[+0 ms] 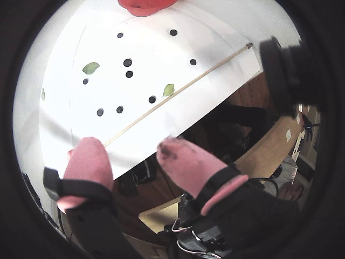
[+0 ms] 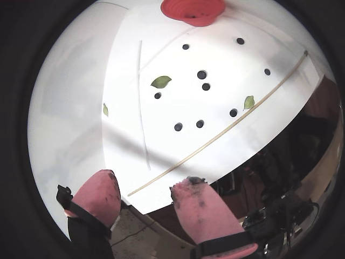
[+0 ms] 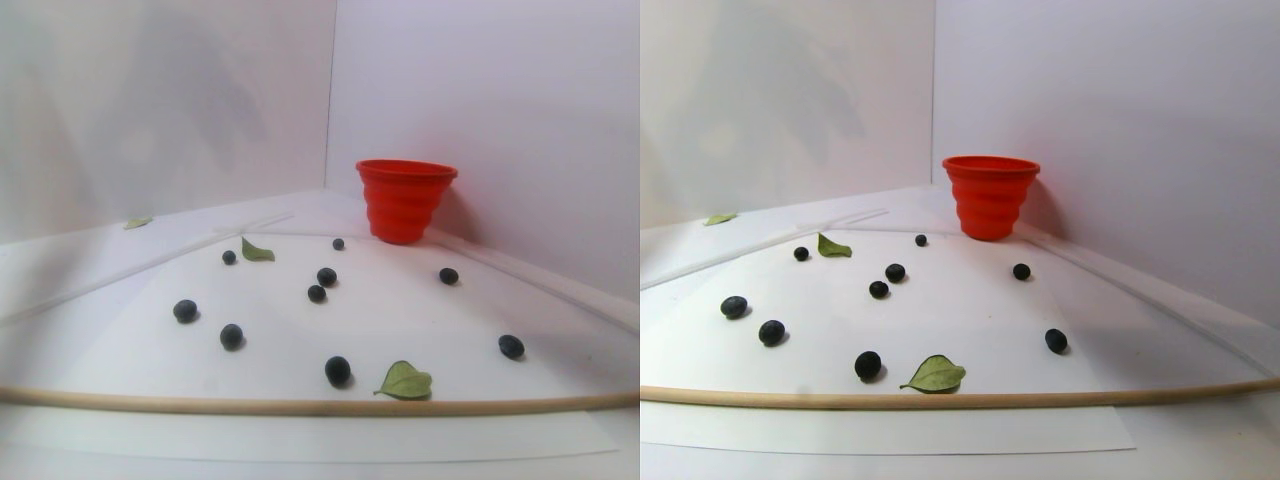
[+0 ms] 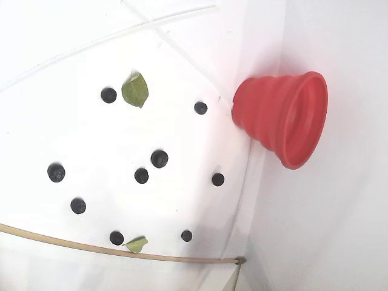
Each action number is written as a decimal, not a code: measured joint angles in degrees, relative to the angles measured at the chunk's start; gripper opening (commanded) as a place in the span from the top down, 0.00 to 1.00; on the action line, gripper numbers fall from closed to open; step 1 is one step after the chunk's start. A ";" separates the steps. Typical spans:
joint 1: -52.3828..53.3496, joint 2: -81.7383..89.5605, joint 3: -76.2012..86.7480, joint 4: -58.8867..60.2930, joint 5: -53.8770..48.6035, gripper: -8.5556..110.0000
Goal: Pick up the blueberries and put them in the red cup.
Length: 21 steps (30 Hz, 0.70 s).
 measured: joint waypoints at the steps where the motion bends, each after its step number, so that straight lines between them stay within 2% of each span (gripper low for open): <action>1: 0.62 -0.26 0.35 -0.44 -0.79 0.76; 21: 4.92 -4.13 12.22 -12.57 -10.11 0.77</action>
